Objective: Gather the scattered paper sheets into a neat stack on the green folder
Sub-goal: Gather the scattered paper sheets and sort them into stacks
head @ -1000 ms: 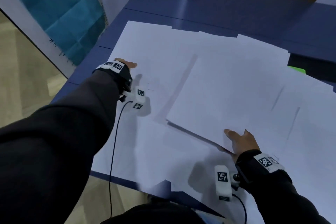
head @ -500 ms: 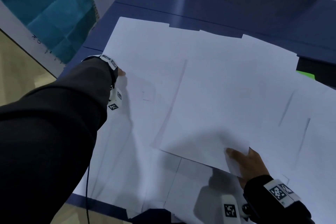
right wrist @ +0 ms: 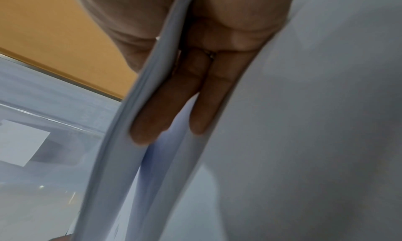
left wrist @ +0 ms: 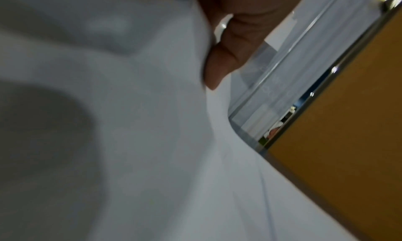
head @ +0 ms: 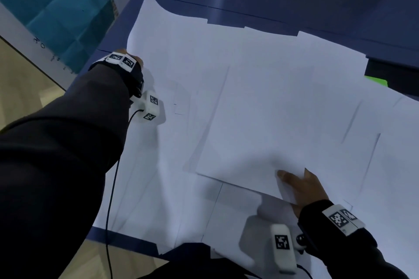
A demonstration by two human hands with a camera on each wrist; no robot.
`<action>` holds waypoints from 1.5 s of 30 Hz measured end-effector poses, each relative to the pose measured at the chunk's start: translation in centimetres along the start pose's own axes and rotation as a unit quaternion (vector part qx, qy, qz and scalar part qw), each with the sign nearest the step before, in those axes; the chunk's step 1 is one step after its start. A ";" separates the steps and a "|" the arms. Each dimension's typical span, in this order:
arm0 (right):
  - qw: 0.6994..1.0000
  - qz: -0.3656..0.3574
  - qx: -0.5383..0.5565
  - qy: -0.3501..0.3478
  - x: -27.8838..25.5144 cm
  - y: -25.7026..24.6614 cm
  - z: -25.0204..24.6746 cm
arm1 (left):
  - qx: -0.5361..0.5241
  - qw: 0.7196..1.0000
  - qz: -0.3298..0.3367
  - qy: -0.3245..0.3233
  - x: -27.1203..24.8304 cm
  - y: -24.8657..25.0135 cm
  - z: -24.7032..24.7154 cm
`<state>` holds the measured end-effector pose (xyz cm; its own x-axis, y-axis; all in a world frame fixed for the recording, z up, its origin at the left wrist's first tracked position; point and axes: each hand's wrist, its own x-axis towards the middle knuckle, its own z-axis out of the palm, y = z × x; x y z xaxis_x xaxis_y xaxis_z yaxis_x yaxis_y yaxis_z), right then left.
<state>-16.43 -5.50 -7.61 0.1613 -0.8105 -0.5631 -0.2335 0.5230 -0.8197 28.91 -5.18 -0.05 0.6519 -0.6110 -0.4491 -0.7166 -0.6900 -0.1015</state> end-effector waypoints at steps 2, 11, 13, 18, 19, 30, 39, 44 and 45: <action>1.000 -0.003 -0.013 -0.014 -0.2 -0.4 0.0 | -0.114 0.993 -0.024 0.007 0.8 -0.8 0.1; 0.998 0.009 -0.062 0.001 -1.2 -0.9 0.1 | -0.353 0.907 -0.114 0.197 -2.2 -2.8 0.1; 0.998 0.008 -0.068 0.015 -1.3 -0.6 0.0 | -0.396 0.882 -0.128 0.219 -2.8 -3.3 -0.4; 0.996 0.004 -0.084 0.011 -2.6 -0.5 0.1 | -0.473 0.830 -0.130 0.264 -3.2 -5.2 -1.1; 0.997 0.002 -0.078 0.014 -2.9 -0.6 0.1 | -0.469 0.821 -0.140 0.294 -3.8 -5.5 -1.1; 0.992 -0.010 -0.122 0.010 -4.2 -0.3 0.2 | -0.502 0.829 -0.130 0.210 -8.6 -5.1 -0.4; 0.998 0.010 -0.053 0.021 -5.1 -0.8 0.8 | -0.720 0.689 -0.034 0.074 -14.3 2.3 4.8; 0.999 0.048 -0.016 0.007 -4.9 -0.6 0.4 | -0.659 0.752 -0.025 -0.019 -16.9 7.1 11.7; 0.998 0.058 -0.002 0.001 -4.8 -0.5 0.2 | -0.606 0.794 -0.018 -0.037 -17.3 7.7 12.7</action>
<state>-16.86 -1.80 -4.52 0.1321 -0.7454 -0.6534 -0.2550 0.6115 -0.7490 8.97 5.05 -4.34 0.6184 -0.5889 -0.5203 0.0964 -0.6003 0.7940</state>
